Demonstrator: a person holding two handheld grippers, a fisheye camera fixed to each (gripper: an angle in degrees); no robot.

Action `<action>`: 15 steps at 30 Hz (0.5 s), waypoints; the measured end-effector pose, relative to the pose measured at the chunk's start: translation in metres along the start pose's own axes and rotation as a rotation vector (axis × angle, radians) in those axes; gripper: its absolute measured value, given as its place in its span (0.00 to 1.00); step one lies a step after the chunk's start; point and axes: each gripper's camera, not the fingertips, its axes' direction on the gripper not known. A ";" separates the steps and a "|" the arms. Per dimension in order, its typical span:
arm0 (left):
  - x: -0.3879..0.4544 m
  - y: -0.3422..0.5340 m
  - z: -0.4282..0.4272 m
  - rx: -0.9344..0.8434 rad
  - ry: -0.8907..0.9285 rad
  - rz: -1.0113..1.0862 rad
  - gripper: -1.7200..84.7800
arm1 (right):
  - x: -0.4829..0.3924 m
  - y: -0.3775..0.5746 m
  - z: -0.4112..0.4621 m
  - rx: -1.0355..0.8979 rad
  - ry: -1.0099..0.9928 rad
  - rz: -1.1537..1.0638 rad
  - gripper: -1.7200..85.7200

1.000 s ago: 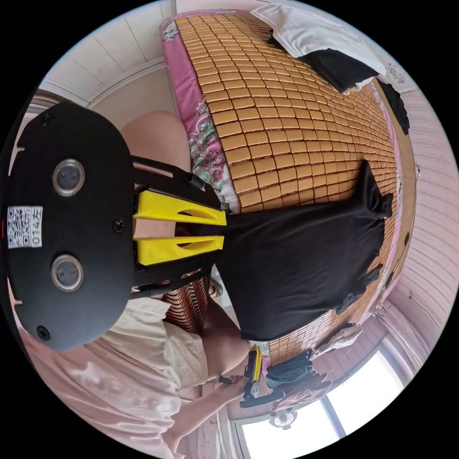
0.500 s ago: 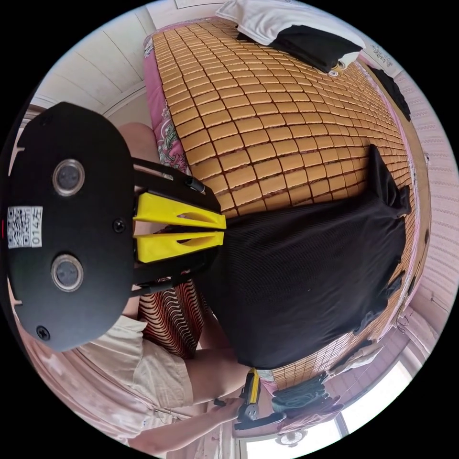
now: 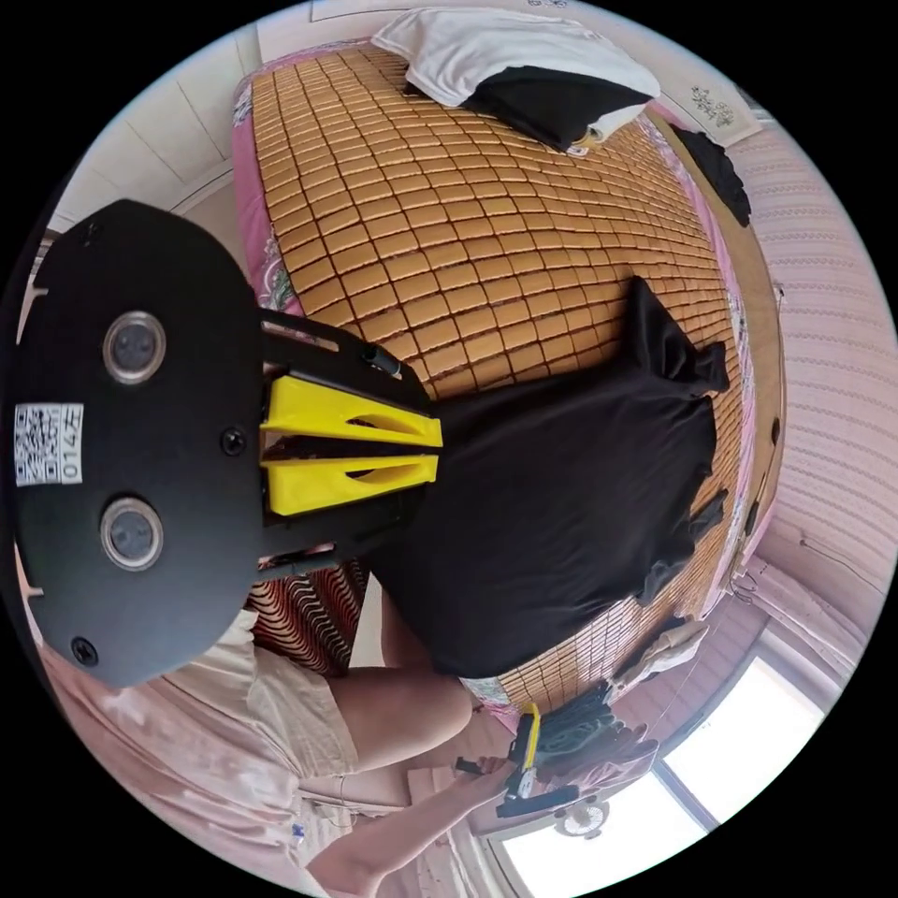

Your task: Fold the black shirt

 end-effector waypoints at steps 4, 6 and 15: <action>0.020 -0.049 0.021 0.062 0.059 0.066 0.02 | 0.020 -0.087 -0.001 0.086 -0.038 -0.056 0.08; 0.027 -0.069 0.033 0.096 0.082 0.101 0.02 | 0.021 -0.135 0.008 0.114 -0.015 -0.100 0.09; 0.045 -0.226 0.115 0.114 0.212 0.260 0.02 | 0.040 -0.316 0.097 0.120 -0.077 0.043 0.10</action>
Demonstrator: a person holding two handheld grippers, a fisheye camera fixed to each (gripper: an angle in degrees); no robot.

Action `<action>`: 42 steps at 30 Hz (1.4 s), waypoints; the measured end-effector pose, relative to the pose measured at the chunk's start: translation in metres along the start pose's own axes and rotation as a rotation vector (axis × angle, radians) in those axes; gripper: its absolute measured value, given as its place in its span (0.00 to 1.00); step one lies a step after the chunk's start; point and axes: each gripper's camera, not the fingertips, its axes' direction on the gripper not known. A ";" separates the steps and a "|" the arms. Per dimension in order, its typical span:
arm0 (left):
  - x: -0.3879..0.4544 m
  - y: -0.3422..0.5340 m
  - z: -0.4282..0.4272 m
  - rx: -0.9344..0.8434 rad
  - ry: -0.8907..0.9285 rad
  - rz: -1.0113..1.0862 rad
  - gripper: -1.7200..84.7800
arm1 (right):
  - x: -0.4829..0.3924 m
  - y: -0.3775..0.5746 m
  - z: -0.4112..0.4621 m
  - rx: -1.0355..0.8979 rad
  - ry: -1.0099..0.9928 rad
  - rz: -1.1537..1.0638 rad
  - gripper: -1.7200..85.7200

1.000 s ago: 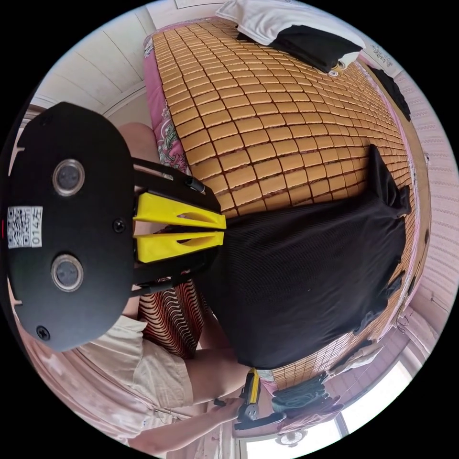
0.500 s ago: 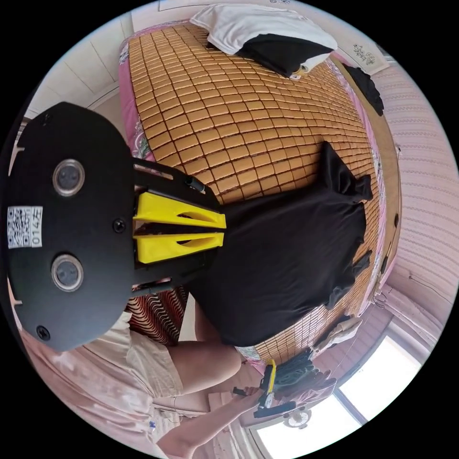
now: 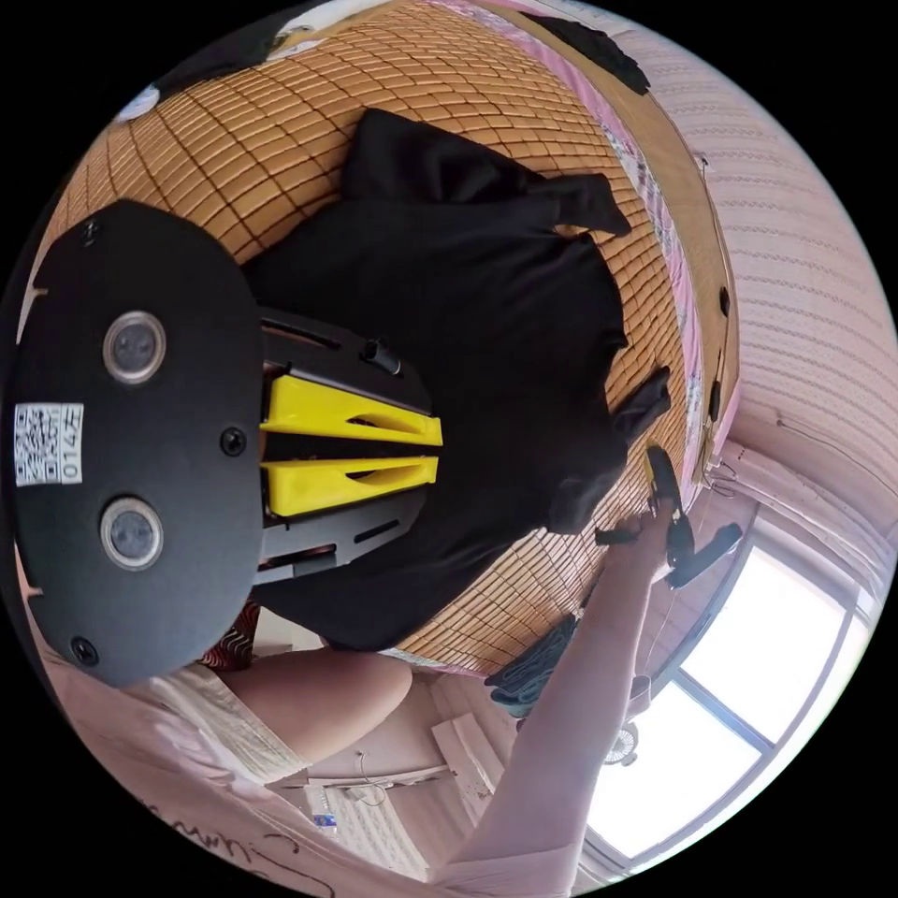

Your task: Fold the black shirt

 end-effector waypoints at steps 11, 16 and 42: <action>0.007 -0.119 0.046 -0.086 0.121 0.106 0.02 | 0.070 0.216 -0.183 0.124 0.167 0.292 0.02; 0.025 -0.177 0.096 -0.135 0.113 0.182 0.03 | 0.103 0.324 -0.231 0.092 0.266 0.470 0.04; 0.046 -0.315 0.283 -0.102 -0.018 0.286 0.01 | 0.222 0.427 -0.276 0.178 0.032 0.811 0.09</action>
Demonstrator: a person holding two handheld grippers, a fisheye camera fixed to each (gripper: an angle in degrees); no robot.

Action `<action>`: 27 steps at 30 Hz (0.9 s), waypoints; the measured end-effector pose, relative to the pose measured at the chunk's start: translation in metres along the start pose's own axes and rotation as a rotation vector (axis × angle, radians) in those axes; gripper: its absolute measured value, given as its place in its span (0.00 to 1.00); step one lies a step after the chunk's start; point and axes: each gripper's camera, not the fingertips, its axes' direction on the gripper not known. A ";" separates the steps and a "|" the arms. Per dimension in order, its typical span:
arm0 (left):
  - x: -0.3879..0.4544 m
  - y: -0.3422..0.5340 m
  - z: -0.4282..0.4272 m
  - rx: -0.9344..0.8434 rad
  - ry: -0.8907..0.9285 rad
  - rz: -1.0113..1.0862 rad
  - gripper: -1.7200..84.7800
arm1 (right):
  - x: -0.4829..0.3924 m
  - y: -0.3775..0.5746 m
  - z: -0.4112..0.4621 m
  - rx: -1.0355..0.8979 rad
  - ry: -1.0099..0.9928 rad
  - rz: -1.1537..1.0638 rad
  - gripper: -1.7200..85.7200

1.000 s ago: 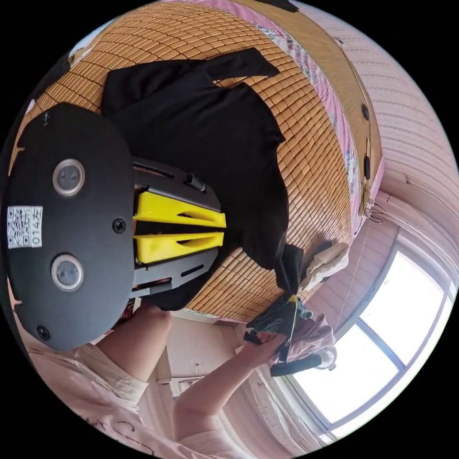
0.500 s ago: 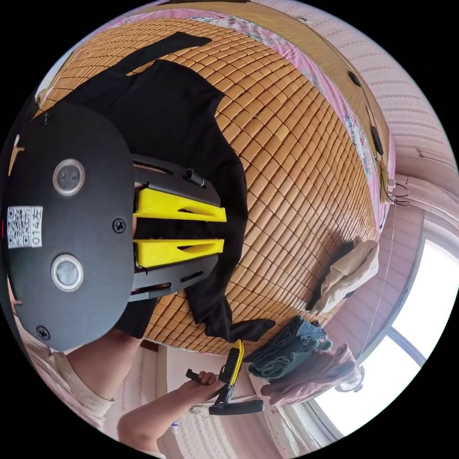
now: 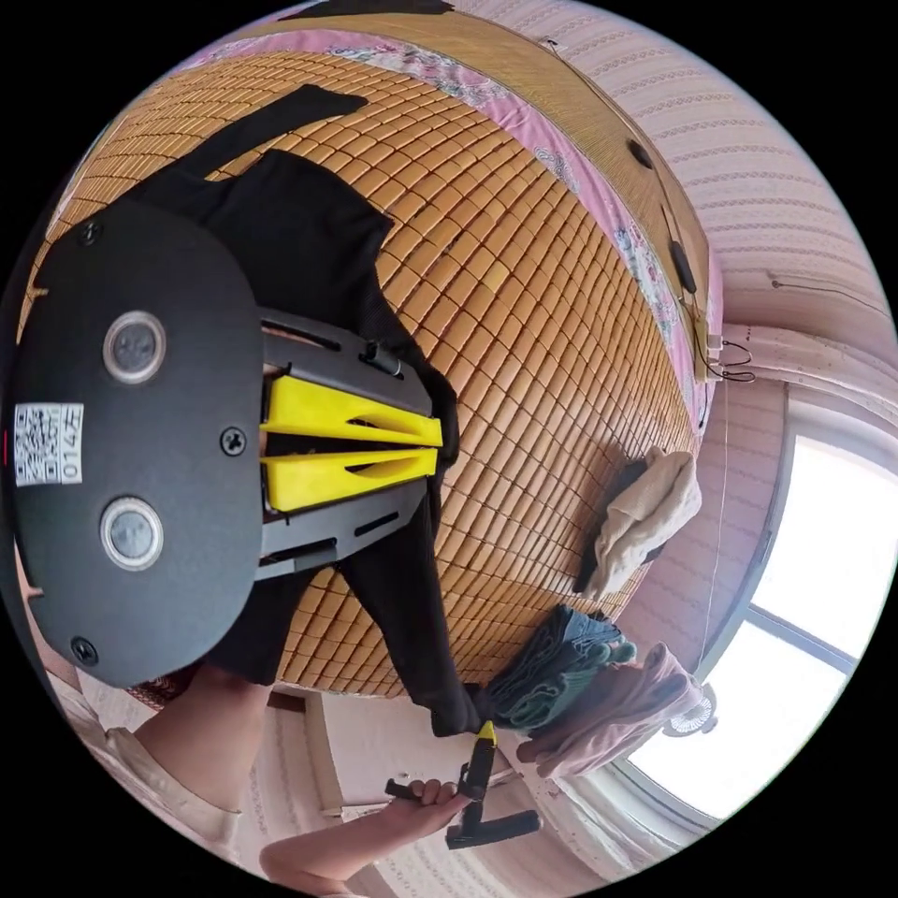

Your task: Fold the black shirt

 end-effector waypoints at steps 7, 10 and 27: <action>-0.021 -0.025 0.057 -0.083 -0.033 -0.070 0.01 | 0.027 0.008 0.023 -0.054 0.140 -0.006 0.11; -0.018 -0.027 0.076 -0.123 -0.025 -0.049 0.01 | 0.038 0.016 0.033 -0.046 0.159 0.009 0.13; -0.018 -0.049 0.074 0.001 0.006 0.016 0.02 | 0.112 0.062 -0.088 0.087 0.152 0.133 0.08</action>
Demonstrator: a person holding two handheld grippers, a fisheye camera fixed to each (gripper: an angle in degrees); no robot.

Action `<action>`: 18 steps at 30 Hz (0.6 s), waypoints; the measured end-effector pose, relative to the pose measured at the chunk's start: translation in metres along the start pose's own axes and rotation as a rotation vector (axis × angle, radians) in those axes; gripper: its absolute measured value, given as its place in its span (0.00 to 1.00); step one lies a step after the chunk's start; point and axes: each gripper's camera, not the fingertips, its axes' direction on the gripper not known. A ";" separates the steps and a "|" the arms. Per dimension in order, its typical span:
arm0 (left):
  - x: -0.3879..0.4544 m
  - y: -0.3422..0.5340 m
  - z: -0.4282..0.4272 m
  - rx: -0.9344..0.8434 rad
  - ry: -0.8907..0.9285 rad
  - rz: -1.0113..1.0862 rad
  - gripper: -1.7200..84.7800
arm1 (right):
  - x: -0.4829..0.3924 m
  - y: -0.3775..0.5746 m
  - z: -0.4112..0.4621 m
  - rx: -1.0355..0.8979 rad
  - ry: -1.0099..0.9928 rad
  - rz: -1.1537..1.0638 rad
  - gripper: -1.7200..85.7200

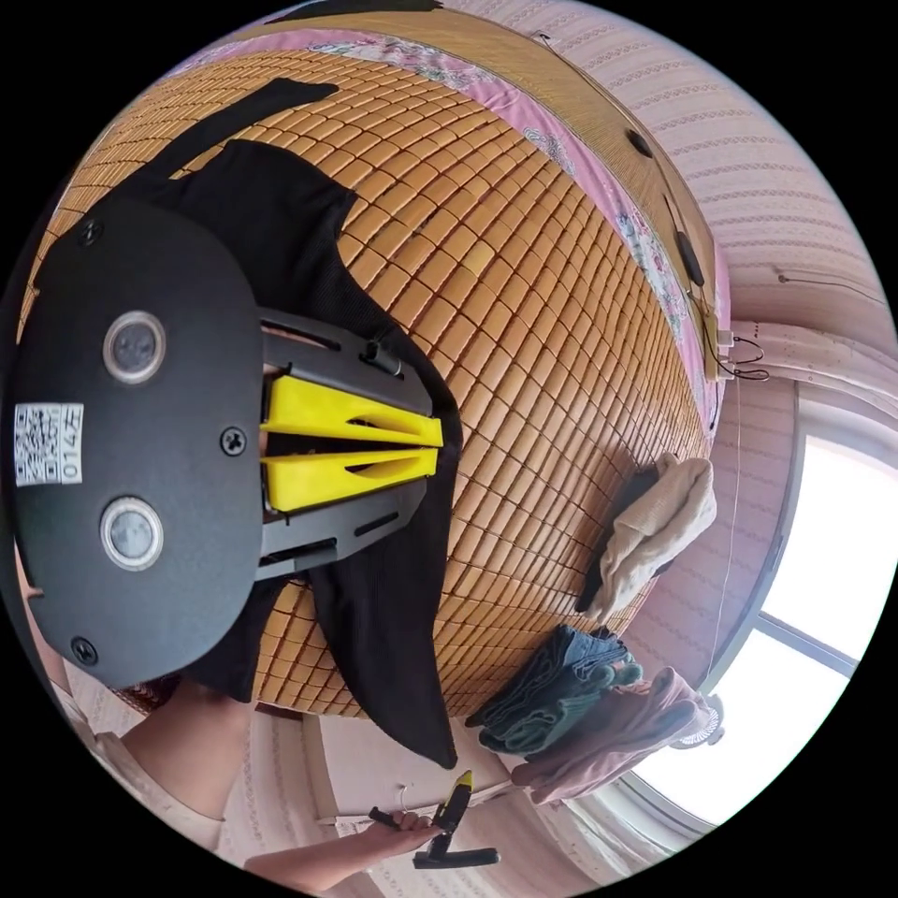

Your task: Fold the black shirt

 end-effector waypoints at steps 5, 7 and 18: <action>-0.015 -0.007 -0.020 0.054 0.031 -0.061 0.09 | 0.013 -0.001 0.024 -0.070 -0.071 0.016 0.10; -0.018 -0.015 -0.021 0.050 -0.016 -0.035 0.09 | 0.009 0.005 0.032 -0.073 -0.008 -0.021 0.11; -0.022 -0.017 0.025 -0.146 0.002 -0.026 0.01 | 0.021 0.041 0.036 -0.113 -0.051 0.021 0.03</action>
